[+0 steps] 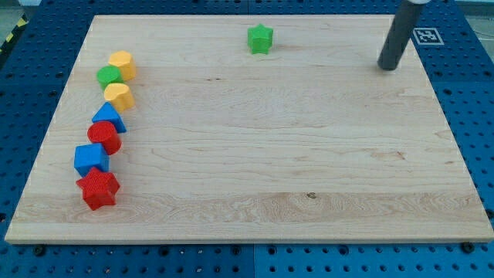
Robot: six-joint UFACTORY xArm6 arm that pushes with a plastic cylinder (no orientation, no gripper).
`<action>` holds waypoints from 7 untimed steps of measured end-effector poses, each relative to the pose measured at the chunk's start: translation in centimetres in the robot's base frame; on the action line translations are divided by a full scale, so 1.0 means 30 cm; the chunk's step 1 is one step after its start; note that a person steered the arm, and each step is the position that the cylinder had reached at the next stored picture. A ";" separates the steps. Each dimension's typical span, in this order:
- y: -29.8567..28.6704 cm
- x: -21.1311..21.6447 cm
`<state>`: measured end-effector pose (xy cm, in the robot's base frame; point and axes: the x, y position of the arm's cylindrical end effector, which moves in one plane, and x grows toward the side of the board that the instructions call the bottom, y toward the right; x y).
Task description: Move the green star into the yellow hexagon
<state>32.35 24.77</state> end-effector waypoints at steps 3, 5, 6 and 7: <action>0.029 -0.149; -0.287 -0.230; -0.605 -0.183; -0.886 -0.155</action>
<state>27.70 -1.80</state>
